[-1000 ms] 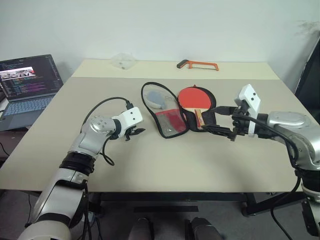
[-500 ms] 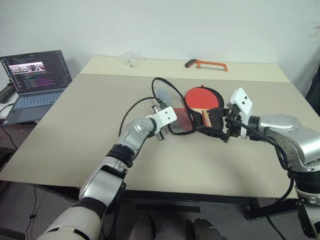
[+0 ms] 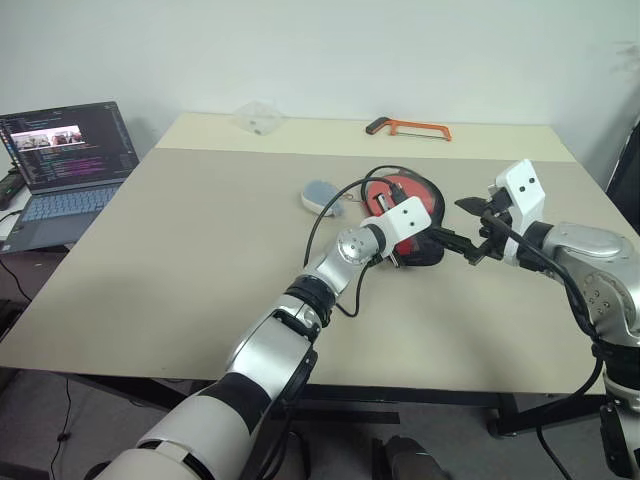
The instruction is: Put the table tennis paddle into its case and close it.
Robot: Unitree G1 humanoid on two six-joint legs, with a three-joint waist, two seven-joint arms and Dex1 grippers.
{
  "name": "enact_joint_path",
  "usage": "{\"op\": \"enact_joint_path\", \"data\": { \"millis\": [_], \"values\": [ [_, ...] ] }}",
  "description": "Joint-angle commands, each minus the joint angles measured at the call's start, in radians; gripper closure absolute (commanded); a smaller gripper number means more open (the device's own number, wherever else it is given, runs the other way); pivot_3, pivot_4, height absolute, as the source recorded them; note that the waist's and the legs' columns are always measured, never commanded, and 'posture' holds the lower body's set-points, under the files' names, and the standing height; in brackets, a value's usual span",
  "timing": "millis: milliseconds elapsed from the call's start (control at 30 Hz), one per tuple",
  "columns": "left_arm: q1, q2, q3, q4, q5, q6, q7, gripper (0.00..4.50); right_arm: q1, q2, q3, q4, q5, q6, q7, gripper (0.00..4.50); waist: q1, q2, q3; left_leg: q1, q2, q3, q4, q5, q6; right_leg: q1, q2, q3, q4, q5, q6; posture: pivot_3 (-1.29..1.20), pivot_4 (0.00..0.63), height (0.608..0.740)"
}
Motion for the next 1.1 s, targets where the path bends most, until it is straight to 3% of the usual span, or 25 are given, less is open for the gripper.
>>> {"op": "enact_joint_path", "data": {
  "millis": [33, 133, 267, 400, 500, 600, 867, 1100],
  "values": [
    [0.003, -0.028, -0.024, 0.026, 0.034, -0.058, 0.048, 4.47, -0.063, 0.034, -0.095, 0.019, 0.004, 0.094, -0.110, 0.00, 0.001, 0.000, 0.000, 0.000, 0.000, 0.000, 0.000, 0.000, 0.000, 0.000, 0.000, 0.000, 0.000, 0.000, 0.000, 0.00, 0.150, 0.740],
    [-0.013, -0.009, 0.025, 0.009, -0.009, -0.071, 0.043, 4.47, -0.104, 0.124, -0.187, 0.073, 0.029, 0.198, -0.209, 0.00, 0.000, 0.000, 0.000, 0.000, 0.000, 0.000, 0.000, 0.001, -0.001, 0.000, 0.000, 0.000, 0.000, 0.001, 0.001, 0.00, 0.150, 0.740],
    [0.032, 0.132, 0.138, -0.231, -0.200, -0.089, -0.251, 4.47, -0.147, 0.364, -0.410, 0.223, 0.074, 0.302, -0.394, 0.00, -0.012, 0.000, 0.000, 0.001, 0.001, -0.001, -0.001, 0.002, -0.003, 0.000, 0.002, 0.000, 0.003, 0.002, -0.001, 0.00, 0.150, 0.740],
    [0.133, 0.292, 0.187, -0.537, -0.350, 0.074, -0.506, 4.47, -0.176, 0.460, -0.517, 0.331, 0.083, 0.279, -0.485, 0.00, -0.020, 0.002, -0.001, 0.002, 0.001, -0.001, -0.002, 0.002, -0.004, -0.001, 0.002, 0.000, 0.005, 0.002, -0.001, 0.00, 0.150, 0.740],
    [0.210, 0.454, 0.226, -0.714, -0.415, 0.218, -0.630, 3.87, -0.165, 0.454, -0.509, 0.416, 0.070, 0.238, -0.483, 0.00, -0.023, 0.003, -0.001, 0.001, 0.001, 0.000, -0.002, 0.002, -0.004, -0.001, 0.001, 0.000, 0.005, 0.001, -0.001, 0.00, 0.150, 0.740],
    [0.297, 0.591, 0.261, -0.832, -0.457, 0.319, -0.700, 2.86, -0.161, 0.452, -0.514, 0.491, 0.081, 0.209, -0.476, 0.00, -0.027, 0.003, -0.001, 0.001, 0.001, -0.001, -0.001, 0.002, -0.004, -0.001, 0.001, -0.001, 0.006, 0.001, -0.001, 0.00, 0.150, 0.740],
    [0.488, 0.738, 0.315, -1.035, -0.481, 0.458, -0.686, 0.05, -0.153, 0.465, -0.507, 0.635, 0.108, 0.149, -0.442, 0.00, -0.025, 0.002, -0.002, 0.002, 0.002, -0.001, 0.000, 0.003, -0.004, 0.000, 0.001, -0.001, 0.007, 0.001, -0.001, 0.00, 0.150, 0.740],
    [0.583, 0.766, 0.301, -1.127, -0.472, 0.510, -0.657, 0.05, -0.181, 0.521, -0.492, 0.676, 0.184, 0.143, -0.393, 0.00, -0.045, 0.001, -0.003, 0.006, 0.004, 0.000, 0.000, 0.003, -0.003, 0.002, 0.003, 0.000, 0.007, 0.001, -0.003, 0.00, 0.150, 0.740]
  ]
}}
